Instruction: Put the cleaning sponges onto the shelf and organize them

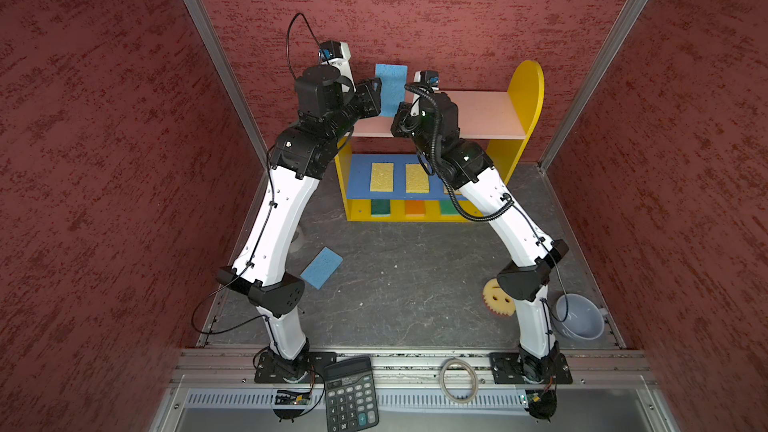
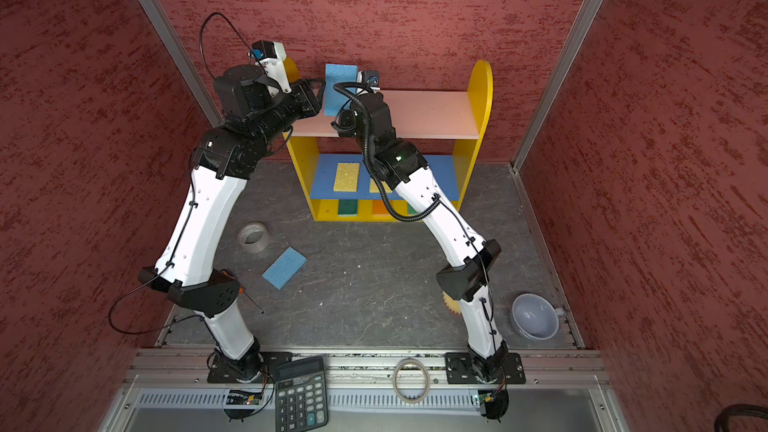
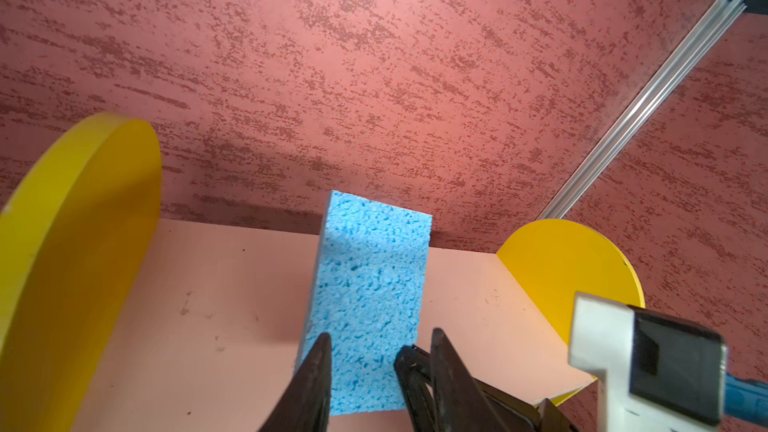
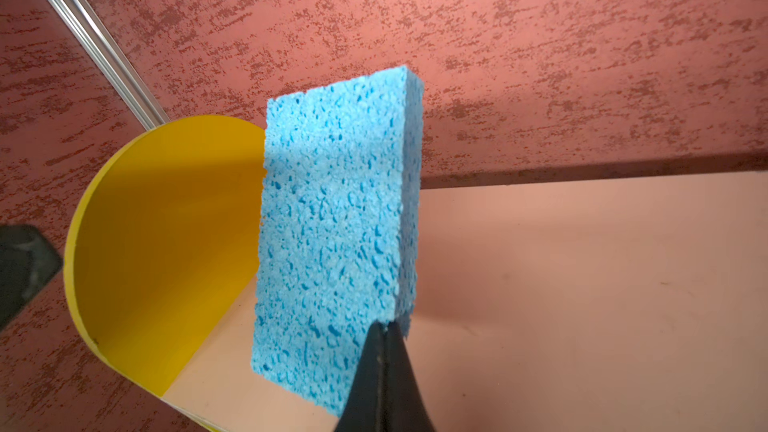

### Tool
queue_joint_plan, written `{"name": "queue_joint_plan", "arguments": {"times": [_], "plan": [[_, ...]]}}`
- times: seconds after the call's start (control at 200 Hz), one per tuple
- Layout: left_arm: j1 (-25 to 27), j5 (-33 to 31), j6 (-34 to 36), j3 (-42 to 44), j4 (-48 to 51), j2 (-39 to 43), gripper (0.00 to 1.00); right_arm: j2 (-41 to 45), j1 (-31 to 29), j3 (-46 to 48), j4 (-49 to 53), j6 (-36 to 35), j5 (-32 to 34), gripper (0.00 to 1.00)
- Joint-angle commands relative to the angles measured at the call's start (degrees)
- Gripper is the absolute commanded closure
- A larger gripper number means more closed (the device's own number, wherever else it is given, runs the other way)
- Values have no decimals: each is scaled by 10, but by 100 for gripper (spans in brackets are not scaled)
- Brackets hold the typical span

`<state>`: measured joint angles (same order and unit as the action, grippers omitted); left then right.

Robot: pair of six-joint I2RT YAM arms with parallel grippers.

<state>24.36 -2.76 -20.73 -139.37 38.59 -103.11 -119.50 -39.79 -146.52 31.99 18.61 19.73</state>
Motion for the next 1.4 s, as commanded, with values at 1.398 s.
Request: {"name": "queue_joint_plan", "arguments": {"times": [1.398], "plan": [[-37, 25, -84, 47, 45, -97, 78, -9, 34, 23, 32, 90, -105, 68]]}}
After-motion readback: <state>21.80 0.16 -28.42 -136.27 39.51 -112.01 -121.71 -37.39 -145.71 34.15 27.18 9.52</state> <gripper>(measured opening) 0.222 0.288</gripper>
